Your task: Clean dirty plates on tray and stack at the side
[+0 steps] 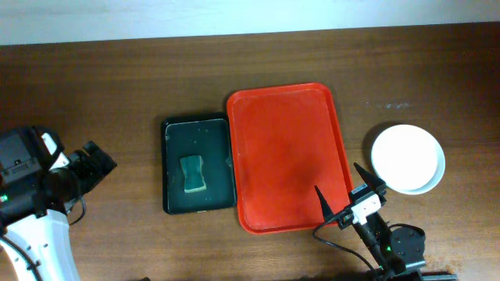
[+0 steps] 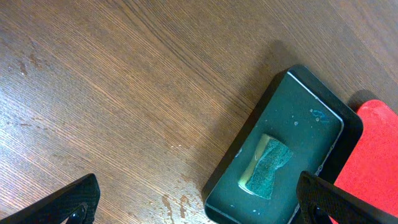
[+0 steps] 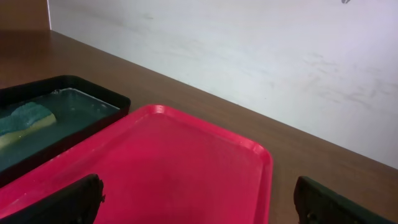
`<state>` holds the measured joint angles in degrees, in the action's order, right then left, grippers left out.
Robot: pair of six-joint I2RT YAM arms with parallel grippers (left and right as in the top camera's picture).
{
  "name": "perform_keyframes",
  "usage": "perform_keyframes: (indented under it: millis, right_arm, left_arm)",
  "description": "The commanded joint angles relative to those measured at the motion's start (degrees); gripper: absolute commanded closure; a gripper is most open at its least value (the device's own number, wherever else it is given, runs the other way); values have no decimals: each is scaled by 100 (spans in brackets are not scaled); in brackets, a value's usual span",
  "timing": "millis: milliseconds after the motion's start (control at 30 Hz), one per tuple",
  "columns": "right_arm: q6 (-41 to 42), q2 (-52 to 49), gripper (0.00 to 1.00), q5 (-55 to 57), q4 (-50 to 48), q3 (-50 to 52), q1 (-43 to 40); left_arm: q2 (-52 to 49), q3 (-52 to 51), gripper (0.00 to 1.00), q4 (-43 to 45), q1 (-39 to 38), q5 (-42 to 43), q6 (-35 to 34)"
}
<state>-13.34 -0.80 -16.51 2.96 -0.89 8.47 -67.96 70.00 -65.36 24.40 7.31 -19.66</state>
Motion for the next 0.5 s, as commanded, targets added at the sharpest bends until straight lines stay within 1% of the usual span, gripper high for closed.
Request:
perform_keyframes:
  millis: [0,467]
  right_arm:
    - [26,48,2,35,-13,57,52]
    - [26,48,2,35,-13,57,52]
  left_arm:
    - [48,66,1,11,31,42,0]
    - [70,35,1,11,-101,39,0]
